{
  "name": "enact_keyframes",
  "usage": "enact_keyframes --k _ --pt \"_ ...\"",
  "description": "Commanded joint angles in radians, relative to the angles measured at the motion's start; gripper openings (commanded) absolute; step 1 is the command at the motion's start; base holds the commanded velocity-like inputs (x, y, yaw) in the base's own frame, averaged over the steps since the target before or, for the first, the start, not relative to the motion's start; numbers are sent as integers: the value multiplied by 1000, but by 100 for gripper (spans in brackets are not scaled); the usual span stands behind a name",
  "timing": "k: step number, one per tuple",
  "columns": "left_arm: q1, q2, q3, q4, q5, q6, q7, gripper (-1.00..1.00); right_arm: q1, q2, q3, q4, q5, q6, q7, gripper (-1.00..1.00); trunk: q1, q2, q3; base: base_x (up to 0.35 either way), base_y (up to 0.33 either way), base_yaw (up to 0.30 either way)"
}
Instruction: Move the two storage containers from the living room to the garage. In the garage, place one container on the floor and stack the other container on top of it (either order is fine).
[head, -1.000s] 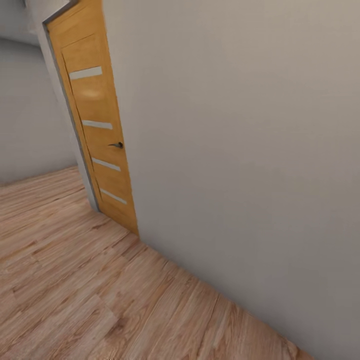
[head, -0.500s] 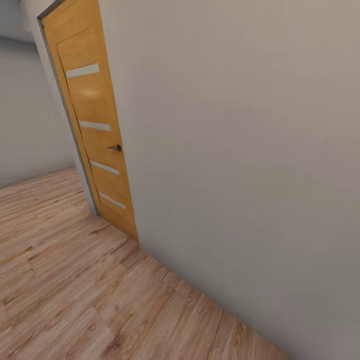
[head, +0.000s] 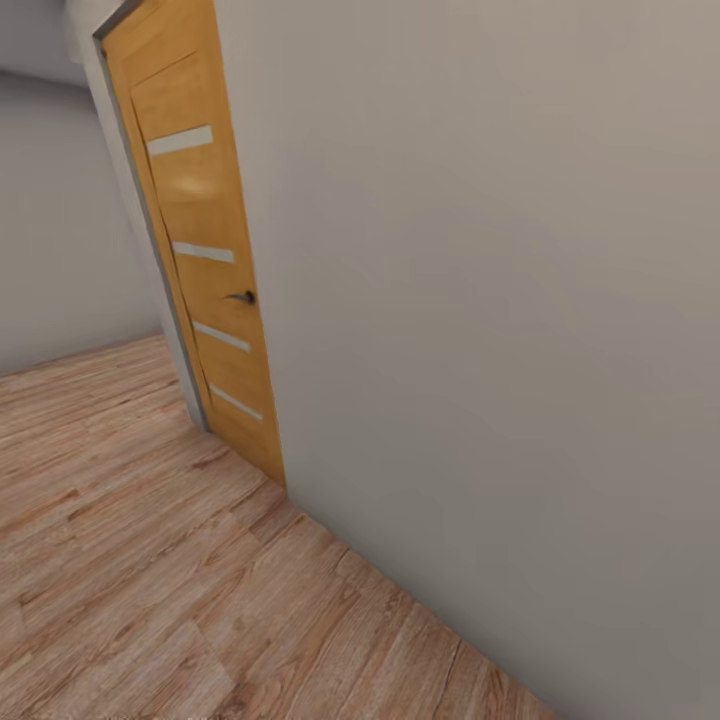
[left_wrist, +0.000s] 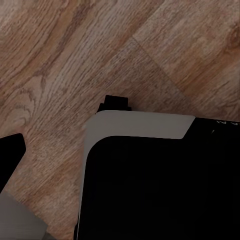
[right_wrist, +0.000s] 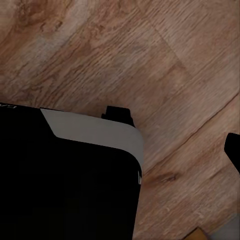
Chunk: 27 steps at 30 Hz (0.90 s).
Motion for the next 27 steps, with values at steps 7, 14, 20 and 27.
enact_keyframes --k 7,14,20,27 --pt "-1 0 0 1 8 -3 0 100 -1 1 8 3 -9 -5 -1 100 0 -1 -1 0 0 268" --pt "-1 0 0 1 8 -3 0 100 -1 1 8 3 -9 -5 -1 100 0 -1 -1 0 0 270" --pt "-1 0 0 1 8 -3 0 100 -1 1 8 3 -9 -5 -1 100 0 -1 -1 0 0 270" --pt "-1 -1 0 1 8 -3 0 100 -1 1 8 3 -9 -5 -1 100 0 -1 -1 0 0 270"
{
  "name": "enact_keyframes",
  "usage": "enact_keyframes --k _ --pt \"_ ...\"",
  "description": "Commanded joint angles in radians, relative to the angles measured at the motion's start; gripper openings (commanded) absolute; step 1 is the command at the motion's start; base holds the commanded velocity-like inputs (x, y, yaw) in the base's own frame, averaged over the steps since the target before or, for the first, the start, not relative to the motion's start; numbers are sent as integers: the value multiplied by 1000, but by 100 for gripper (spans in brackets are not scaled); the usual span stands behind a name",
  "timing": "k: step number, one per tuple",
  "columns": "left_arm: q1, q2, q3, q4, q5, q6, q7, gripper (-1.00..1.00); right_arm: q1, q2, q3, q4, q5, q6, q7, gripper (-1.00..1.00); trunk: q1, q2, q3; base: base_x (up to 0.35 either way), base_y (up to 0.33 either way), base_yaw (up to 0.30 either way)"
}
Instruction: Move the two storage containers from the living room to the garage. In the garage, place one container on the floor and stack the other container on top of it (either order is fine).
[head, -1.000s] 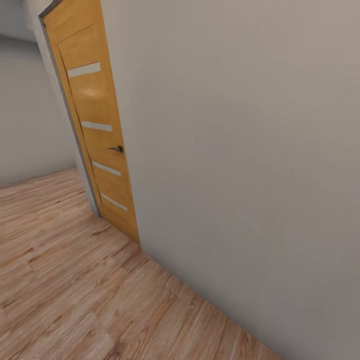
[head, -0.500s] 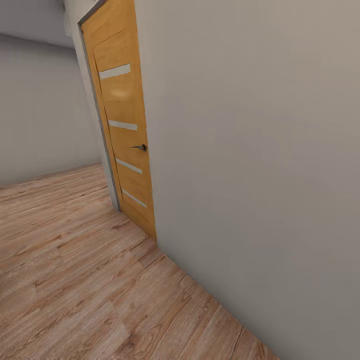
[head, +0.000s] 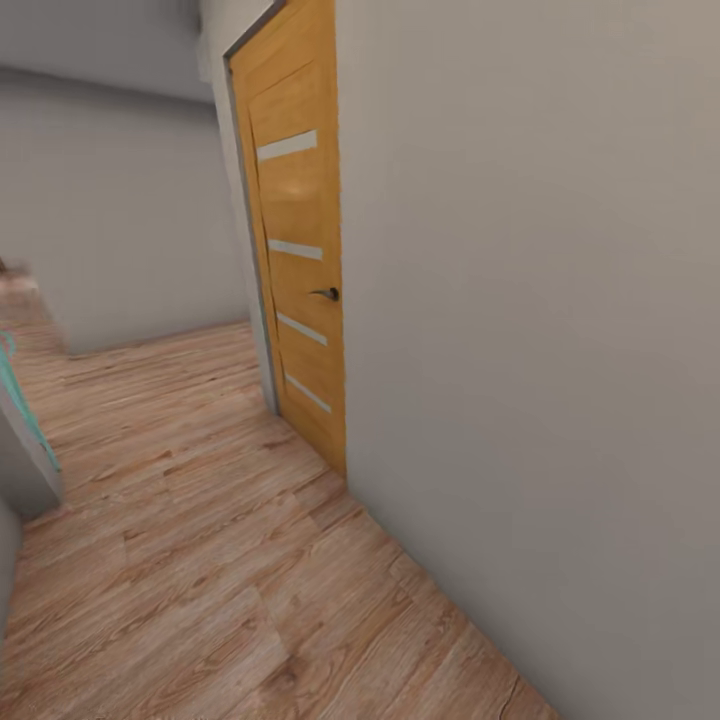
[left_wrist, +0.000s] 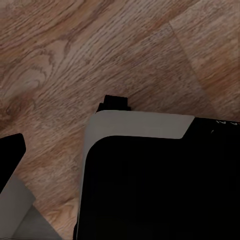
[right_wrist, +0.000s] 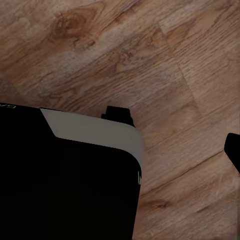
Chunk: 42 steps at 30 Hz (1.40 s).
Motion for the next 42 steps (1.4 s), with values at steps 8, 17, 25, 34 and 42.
enact_keyframes --k 8,17,25,34,42 --pt "-1 0 0 1 8 -3 0 100 -1 1 8 3 -10 -5 -1 100 0 -1 -1 0 0 270" --pt "-1 0 0 1 8 -3 0 100 -1 1 8 3 -10 -5 -1 100 0 -1 -1 0 0 270" --pt "-1 0 0 1 8 -3 0 100 -1 1 8 3 -9 -5 -1 100 0 -1 -1 0 0 270" --pt "-1 0 0 1 8 -2 0 100 -1 1 8 3 -9 -5 -1 100 0 -1 -1 0 0 270" --pt "-1 0 0 1 8 -3 0 100 -1 1 8 3 -9 -5 -1 100 0 -1 -1 0 0 270"
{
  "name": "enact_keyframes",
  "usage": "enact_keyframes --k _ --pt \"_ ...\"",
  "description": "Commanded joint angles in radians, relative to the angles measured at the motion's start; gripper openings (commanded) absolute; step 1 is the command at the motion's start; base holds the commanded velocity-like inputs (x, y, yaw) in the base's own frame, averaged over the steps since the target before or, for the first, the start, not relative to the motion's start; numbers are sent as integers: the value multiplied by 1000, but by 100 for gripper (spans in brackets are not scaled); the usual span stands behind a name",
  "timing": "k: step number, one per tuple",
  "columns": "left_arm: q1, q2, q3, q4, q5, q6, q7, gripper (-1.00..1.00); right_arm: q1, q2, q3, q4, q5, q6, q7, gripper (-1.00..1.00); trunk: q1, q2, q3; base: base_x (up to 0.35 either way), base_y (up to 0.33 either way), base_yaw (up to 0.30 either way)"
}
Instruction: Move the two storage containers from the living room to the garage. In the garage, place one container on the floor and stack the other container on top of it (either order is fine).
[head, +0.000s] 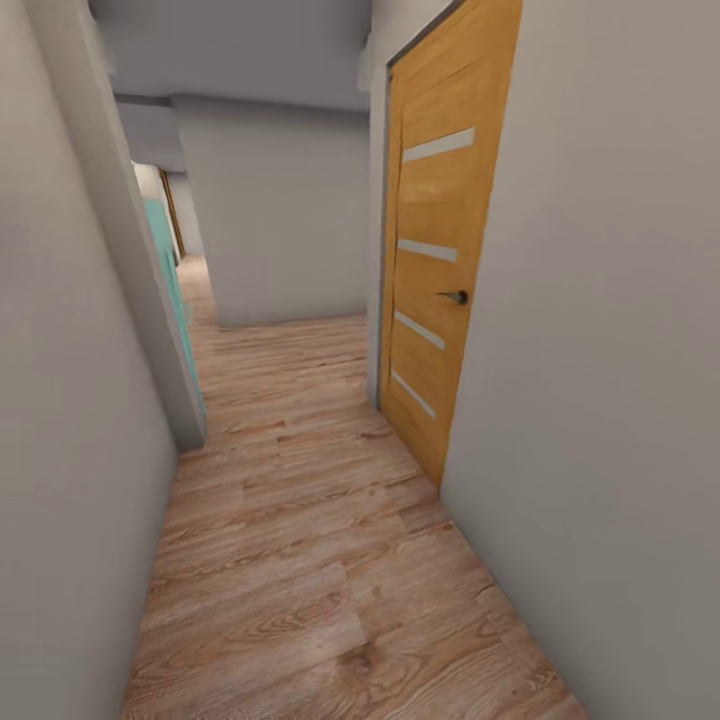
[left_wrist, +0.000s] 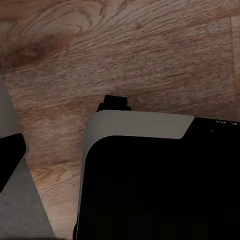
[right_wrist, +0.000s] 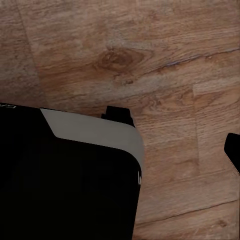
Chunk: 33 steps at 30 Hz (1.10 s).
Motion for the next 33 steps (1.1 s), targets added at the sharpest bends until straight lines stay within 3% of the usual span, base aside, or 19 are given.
enact_keyframes --k 1,9,18,33 --pt "-1 0 0 1 8 -3 0 100 -1 1 8 3 -9 -5 -1 100 0 -1 -1 0 0 270" --pt "-1 -1 0 1 8 -2 0 100 -1 1 8 3 -9 -5 -1 100 0 -1 -1 3 0 270" --pt "-1 0 0 1 8 -2 0 100 -1 1 8 3 -9 -5 -1 100 0 -1 -1 278 0 265" --pt "-1 0 0 1 8 -2 0 100 -1 1 8 3 -10 -7 -1 100 0 -1 -1 321 0 27"
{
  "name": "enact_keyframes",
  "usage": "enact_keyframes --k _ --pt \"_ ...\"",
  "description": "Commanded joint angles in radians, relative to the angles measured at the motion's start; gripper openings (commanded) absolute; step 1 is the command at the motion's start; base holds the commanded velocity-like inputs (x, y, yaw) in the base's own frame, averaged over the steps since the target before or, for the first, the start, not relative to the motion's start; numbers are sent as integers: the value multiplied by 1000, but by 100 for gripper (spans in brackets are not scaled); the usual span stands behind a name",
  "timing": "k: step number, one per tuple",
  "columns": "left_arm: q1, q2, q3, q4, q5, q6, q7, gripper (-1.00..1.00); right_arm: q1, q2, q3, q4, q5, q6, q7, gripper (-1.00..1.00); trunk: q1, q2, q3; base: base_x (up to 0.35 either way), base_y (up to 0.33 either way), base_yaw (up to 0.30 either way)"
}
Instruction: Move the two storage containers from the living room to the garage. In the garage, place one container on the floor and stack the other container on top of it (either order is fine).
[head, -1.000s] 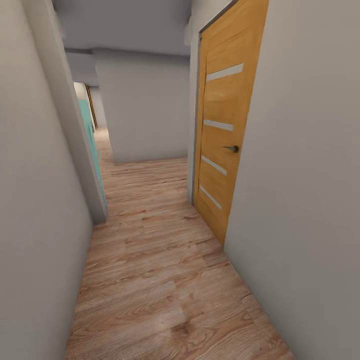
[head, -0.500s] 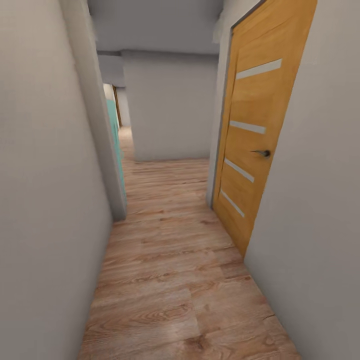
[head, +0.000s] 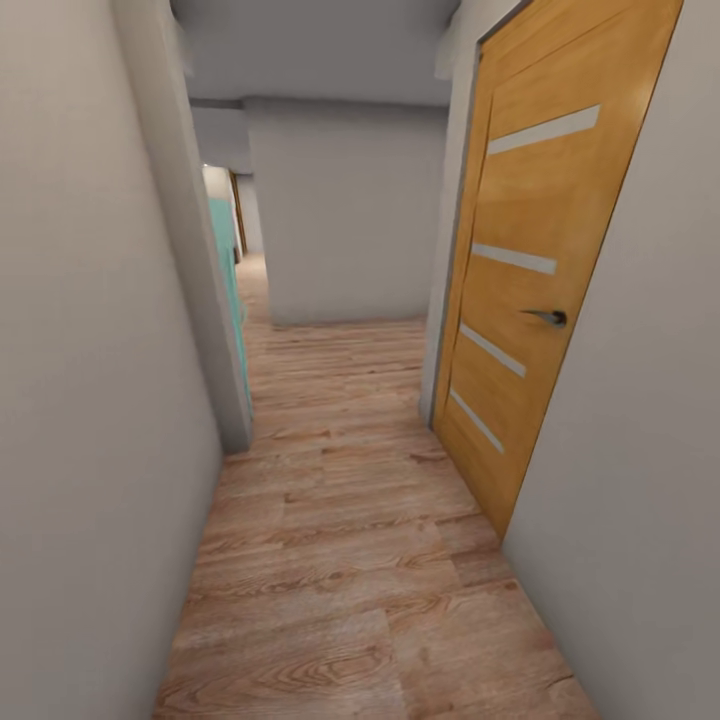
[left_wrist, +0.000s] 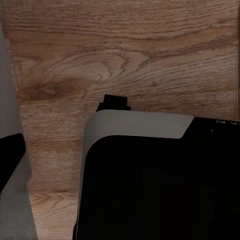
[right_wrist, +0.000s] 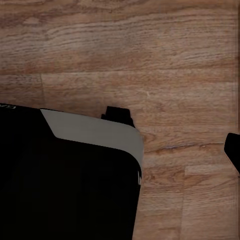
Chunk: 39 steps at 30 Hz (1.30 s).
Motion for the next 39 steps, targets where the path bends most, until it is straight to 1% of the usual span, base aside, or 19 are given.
enact_keyframes --k 1,39 --pt "-1 0 0 1 8 -3 0 100 -1 1 8 3 -9 -5 -1 100 1 0 -1 321 0 0" --pt "-1 0 0 1 8 -3 0 100 -1 -2 9 3 -10 -7 -1 100 1 0 -1 321 0 0"
